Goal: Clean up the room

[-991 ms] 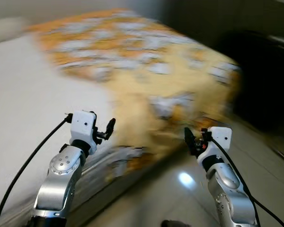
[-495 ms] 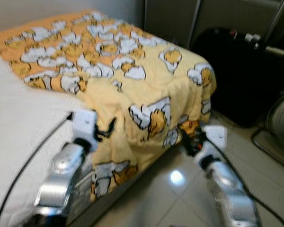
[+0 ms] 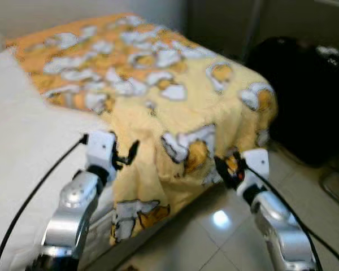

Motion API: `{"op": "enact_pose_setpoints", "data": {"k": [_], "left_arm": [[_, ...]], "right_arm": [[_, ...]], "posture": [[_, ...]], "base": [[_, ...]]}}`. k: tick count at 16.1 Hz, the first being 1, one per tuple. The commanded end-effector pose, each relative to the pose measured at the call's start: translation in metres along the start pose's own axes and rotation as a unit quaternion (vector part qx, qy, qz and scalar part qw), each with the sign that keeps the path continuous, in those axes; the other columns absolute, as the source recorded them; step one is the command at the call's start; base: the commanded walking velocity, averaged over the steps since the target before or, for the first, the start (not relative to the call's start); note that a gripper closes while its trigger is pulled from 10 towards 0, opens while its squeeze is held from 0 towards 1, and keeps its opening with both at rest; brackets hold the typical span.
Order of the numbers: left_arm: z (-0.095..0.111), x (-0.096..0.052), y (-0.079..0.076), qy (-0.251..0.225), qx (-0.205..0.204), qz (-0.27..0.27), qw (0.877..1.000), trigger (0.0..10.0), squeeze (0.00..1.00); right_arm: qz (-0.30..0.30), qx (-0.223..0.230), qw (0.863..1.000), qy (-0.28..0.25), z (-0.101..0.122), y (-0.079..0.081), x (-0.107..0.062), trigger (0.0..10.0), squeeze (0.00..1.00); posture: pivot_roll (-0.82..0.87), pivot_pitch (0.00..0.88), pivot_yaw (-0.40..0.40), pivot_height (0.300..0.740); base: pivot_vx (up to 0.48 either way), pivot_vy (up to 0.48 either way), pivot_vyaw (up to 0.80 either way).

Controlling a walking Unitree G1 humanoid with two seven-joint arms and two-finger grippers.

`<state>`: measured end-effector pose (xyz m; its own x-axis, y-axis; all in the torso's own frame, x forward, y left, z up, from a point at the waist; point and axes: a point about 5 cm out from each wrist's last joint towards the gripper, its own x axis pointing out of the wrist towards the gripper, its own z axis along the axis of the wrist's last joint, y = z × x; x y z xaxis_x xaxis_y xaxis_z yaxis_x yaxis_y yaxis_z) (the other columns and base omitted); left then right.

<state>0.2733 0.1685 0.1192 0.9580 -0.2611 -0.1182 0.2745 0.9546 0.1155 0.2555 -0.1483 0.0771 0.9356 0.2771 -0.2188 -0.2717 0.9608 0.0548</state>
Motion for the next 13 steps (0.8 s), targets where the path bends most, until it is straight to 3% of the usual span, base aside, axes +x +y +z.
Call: {"op": "enact_pose_setpoints", "data": {"k": [1,3,10,13], "left_arm": [[-0.001,-0.003,0.011,0.004,0.009,0.019,1.0,10.0,0.0],[-0.001,-0.002,0.012,0.006,0.009,0.019,1.0,10.0,0.0],[-0.002,0.002,0.013,0.009,0.001,0.016,1.0,10.0,0.0],[-0.007,0.019,0.014,0.038,0.006,0.006,0.999,10.0,0.0]], "right_arm": [[0.028,-0.001,1.0,-0.011,0.007,0.013,0.005,10.0,0.0],[0.019,0.022,1.0,-0.012,0.007,0.011,0.007,10.0,0.0],[0.044,-0.002,0.999,-0.011,0.012,0.011,0.007,10.0,0.0],[0.085,-0.017,0.996,-0.015,0.02,0.01,0.004,10.0,0.0]], "posture": [[-0.01,0.0,0.01,0.74],[-0.02,0.0,0.011,0.74],[-0.03,0.0,0.012,0.74],[-0.06,0.0,0.034,0.74]], "base": [[0.244,0.0,0.8],[0.244,0.0,0.0],[0.0,0.0,0.0],[0.0,0.0,0.0]]}}
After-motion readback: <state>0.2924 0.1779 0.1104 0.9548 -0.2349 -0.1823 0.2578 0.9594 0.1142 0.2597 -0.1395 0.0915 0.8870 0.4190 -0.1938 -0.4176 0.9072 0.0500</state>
